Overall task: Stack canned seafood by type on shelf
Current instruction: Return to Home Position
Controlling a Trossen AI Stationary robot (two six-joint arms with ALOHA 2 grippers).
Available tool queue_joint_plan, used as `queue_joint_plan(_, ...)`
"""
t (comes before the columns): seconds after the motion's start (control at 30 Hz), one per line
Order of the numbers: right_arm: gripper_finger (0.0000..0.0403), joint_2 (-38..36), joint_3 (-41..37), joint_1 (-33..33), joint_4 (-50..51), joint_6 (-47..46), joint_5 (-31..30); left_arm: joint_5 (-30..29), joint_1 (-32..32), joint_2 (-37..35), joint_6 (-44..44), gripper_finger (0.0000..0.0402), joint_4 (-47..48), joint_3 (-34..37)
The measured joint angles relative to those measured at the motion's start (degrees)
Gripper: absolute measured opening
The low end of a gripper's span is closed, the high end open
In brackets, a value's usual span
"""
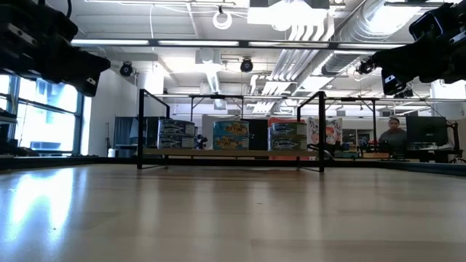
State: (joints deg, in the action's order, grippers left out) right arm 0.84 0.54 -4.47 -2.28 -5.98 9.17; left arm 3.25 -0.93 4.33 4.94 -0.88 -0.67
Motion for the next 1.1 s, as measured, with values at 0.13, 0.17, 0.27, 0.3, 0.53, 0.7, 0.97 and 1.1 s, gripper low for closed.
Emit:
queue_joint_plan(0.13,0.0016,0.0,0.0,0.0,0.0,0.0,0.0,-3.2,0.4,1.2,2.0,0.0003,0.5,0.0)
queue_joint_plan(0.17,0.0016,0.0,0.0,0.0,0.0,0.0,0.0,-3.2,0.6,1.7,1.7,0.0003,0.5,0.0)
queue_joint_plan(0.27,0.0016,0.0,0.0,0.0,0.0,0.0,0.0,-3.3,1.1,3.3,0.2,0.0003,0.5,0.0)
queue_joint_plan(0.3,0.0016,0.0,0.0,0.0,0.0,0.0,0.0,-3.3,1.2,3.8,-0.1,0.0003,0.5,0.0)
queue_joint_plan(0.53,0.0016,0.0,0.0,0.0,0.0,0.0,0.0,-3.3,1.5,7.5,-0.3,0.0003,0.5,0.0)
queue_joint_plan(0.7,0.0016,0.0,0.0,0.0,0.0,0.0,0.0,-3.2,0.8,6.8,-2.3,0.0003,0.5,0.0)
queue_joint_plan(0.97,0.0016,0.0,0.0,0.0,0.0,0.0,0.0,-3.3,0.0,-4.3,-4.9,0.0003,0.1,0.0)
queue_joint_plan(1.1,0.0016,0.0,0.0,0.0,0.0,0.0,0.1,-3.3,0.0,-4.1,-4.1,0.0003,-1.6,0.0)
